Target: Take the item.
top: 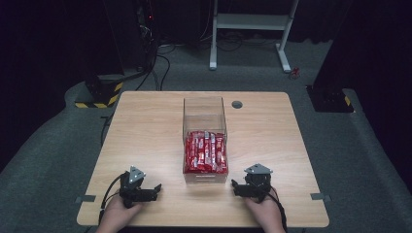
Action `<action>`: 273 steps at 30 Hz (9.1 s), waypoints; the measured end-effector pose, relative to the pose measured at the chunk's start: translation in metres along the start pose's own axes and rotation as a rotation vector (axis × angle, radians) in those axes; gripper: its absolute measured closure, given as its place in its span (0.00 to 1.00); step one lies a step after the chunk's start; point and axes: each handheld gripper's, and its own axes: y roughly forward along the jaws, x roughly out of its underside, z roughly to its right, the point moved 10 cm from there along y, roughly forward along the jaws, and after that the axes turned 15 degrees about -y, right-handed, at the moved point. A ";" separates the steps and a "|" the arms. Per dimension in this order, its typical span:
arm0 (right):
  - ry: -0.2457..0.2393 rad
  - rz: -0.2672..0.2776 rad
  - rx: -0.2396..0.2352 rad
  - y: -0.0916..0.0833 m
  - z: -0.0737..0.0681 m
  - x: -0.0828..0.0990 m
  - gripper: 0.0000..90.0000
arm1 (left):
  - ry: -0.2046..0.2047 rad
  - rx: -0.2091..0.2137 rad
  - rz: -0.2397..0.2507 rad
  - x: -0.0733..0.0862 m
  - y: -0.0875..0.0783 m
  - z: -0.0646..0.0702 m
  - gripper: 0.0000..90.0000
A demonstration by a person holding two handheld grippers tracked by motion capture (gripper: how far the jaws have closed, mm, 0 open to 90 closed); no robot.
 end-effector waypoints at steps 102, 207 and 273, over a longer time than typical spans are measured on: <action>-0.055 0.342 0.031 -0.063 0.004 -0.056 0.14 | -0.002 -0.007 -0.003 0.001 -0.001 0.000 0.04; -0.074 0.351 -0.097 -0.045 -0.046 -0.111 0.72 | -0.005 -0.004 0.002 0.000 -0.001 0.000 0.05; -0.033 0.409 -0.067 -0.074 -0.040 -0.096 0.99 | 0.007 0.007 -0.007 -0.001 0.002 0.001 0.02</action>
